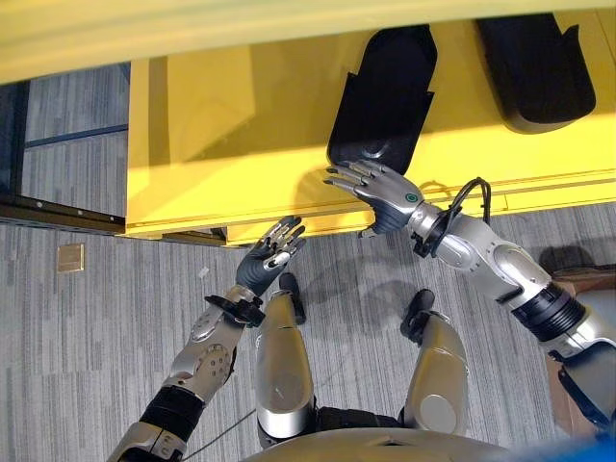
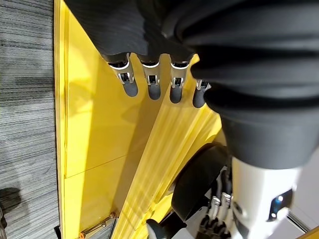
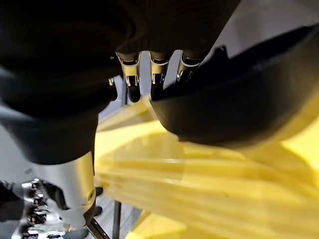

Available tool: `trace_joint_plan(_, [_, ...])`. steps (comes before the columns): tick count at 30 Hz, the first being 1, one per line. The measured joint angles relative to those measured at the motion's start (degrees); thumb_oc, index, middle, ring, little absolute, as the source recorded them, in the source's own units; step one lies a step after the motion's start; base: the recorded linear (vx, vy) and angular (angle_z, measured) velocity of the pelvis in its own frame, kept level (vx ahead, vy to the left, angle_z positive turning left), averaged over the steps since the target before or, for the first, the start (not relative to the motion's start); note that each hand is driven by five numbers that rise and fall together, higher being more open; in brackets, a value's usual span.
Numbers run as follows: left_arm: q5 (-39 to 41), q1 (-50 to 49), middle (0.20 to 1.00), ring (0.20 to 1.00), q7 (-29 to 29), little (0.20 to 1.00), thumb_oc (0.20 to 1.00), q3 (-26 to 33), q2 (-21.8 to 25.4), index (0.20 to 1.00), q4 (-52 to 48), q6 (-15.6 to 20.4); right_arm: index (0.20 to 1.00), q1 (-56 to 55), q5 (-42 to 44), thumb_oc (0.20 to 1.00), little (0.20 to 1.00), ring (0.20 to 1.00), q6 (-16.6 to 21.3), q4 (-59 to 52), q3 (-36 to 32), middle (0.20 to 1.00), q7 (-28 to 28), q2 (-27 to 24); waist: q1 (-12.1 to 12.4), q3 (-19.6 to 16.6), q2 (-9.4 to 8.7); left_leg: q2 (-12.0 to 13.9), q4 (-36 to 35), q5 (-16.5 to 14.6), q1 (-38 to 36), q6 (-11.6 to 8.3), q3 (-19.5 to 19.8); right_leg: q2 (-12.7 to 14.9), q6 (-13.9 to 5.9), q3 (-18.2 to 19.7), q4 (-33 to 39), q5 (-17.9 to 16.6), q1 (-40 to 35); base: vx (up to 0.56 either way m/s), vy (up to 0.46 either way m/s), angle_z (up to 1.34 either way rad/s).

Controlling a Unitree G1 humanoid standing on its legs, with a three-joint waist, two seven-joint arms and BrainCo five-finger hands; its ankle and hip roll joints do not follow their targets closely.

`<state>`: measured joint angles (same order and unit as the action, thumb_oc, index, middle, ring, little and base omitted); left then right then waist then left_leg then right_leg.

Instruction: Move parts from the plastic box to the shelf.

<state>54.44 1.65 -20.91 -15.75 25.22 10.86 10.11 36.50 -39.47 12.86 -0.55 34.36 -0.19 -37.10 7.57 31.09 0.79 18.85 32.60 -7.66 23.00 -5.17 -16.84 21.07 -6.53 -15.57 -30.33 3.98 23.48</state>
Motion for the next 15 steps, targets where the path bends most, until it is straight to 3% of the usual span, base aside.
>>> trace_joint_plan(7, [0.01,-0.02,1.000,1.000,-0.08,1.000,1.000,-0.06,-0.01,1.000,0.01,0.03,1.000,1.35,0.63,1.000,1.000,1.000,1.36,-3.24,0.00,1.000,-1.42,0.01,-0.01,0.04,0.21,0.00,0.32,0.01,-0.06,0.02,0.01,0.08,0.08,0.11,-0.21,-0.10,-0.03,0.00,0.000,0.00])
trace_joint_plan(12, [-0.01,0.00,1.000,1.000,-0.07,1.000,1.000,-0.06,-0.01,1.000,0.01,0.03,1.000,1.92,1.14,1.000,1.000,1.000,-2.10,-4.58,0.01,1.000,-3.10,-0.03,-0.07,0.04,0.31,0.00,0.43,0.02,-0.34,0.05,-0.11,0.13,0.09,0.41,-0.42,-0.10,-0.08,0.00,0.000,0.00])
trace_joint_plan(15, [-0.01,0.11,1.000,1.000,0.02,1.000,1.000,-0.20,-0.04,1.000,0.00,0.01,1.000,1.90,3.60,1.000,1.000,1.000,-3.73,-4.63,-0.07,1.000,-7.26,0.02,-0.18,0.02,0.47,-0.01,0.33,0.09,-0.47,0.13,-0.22,0.17,0.10,0.47,-0.39,-0.08,-0.09,0.00,0.000,0.00])
